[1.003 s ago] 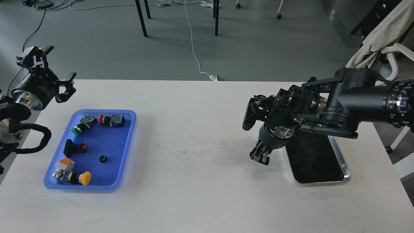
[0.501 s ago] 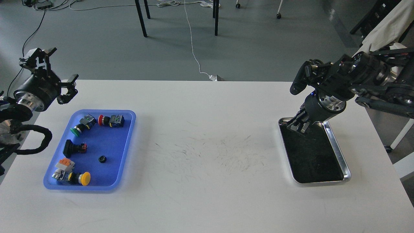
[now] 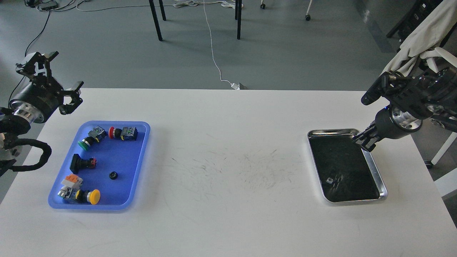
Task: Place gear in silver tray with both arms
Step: 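Lift the gear and move it over the silver tray, then lower the gear into the silver tray and open the right gripper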
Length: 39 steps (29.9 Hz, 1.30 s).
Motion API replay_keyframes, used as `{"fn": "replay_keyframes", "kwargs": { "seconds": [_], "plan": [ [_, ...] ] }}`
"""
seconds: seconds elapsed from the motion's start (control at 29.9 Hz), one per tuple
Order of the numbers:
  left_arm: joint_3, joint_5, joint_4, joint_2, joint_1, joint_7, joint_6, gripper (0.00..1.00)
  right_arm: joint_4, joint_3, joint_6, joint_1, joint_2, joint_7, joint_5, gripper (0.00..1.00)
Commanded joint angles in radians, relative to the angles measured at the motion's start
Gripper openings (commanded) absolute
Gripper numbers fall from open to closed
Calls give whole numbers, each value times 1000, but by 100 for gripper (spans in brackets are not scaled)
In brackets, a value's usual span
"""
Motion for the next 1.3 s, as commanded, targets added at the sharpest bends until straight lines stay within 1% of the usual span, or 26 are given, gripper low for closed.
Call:
{"fn": "replay_keyframes", "kwargs": {
  "seconds": [0.0,0.17,0.27,0.4,0.67,0.87,1.17,1.27],
  "plan": [
    [-3,0,0,13,0,-2,-16,99,-44,4,0,-37,14,0,0,7],
    [-6,-2,0,21,0,-2,-21,98,-80,11,0,-67,87,0,0,6],
    [-21,-2,0,21,0,-2,-21,99,-129,30,0,-99,130,0,0,6],
    [-26,-2,0,24,0,-11,-21,98,-168,42,0,-126,178,0,2,6],
    [-33,-2,0,26,0,-12,-21,99,-240,45,0,-179,215,0,3,6],
    [-33,-2,0,27,0,-12,-21,99,-278,51,0,-199,219,0,9,7],
    [-33,-2,0,29,0,-12,-19,98,-294,73,0,-201,219,0,15,9],
    [-33,-2,0,30,0,-14,-19,98,-300,77,0,-201,219,0,17,16]
  ]
}}
